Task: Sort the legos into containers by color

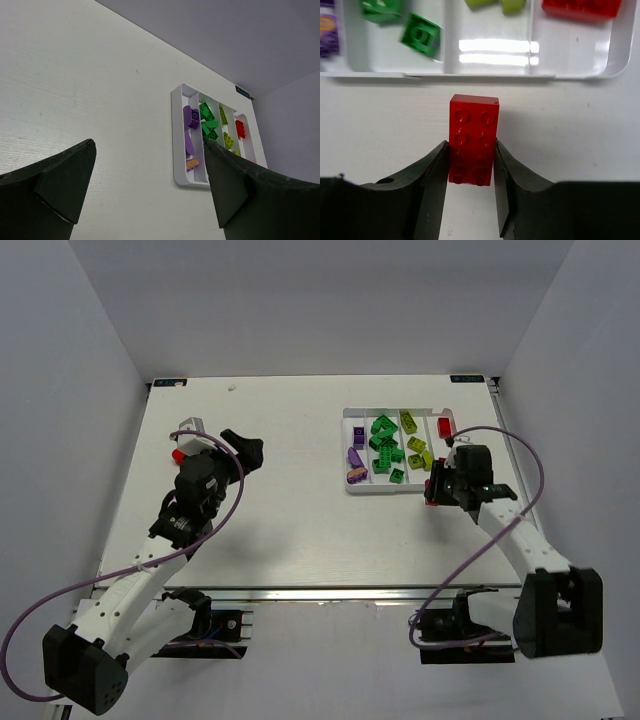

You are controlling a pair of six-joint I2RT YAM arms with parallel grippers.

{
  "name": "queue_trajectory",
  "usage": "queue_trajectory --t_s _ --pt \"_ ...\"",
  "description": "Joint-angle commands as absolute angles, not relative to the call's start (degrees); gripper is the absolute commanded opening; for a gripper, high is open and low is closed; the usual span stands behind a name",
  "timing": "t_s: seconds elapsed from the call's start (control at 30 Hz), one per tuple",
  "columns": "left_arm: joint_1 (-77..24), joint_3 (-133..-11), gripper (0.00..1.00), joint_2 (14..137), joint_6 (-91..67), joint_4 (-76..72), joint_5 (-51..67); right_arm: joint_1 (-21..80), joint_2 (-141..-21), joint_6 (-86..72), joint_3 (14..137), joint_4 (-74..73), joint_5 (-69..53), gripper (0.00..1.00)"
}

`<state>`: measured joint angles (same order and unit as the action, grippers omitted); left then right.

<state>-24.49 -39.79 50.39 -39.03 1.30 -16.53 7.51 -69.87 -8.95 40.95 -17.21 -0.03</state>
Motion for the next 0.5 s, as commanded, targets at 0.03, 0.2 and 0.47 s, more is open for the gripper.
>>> queue_trajectory --t_s 0.03,0.2,0.47 --pt "-24.7 -39.11 0.98 50.01 -38.85 0.88 -17.58 6.16 -60.4 -1.95 42.27 -17.67 -7.9 0.0" --pt "-24.7 -39.02 0.98 50.27 -37.79 1.05 -18.54 2.99 -63.44 3.51 46.3 -8.54 -10.98 0.0" --pt "-24.7 -39.11 0.98 49.83 -36.39 0.88 -19.51 -2.02 -88.49 10.01 64.32 -10.63 -16.97 0.04"
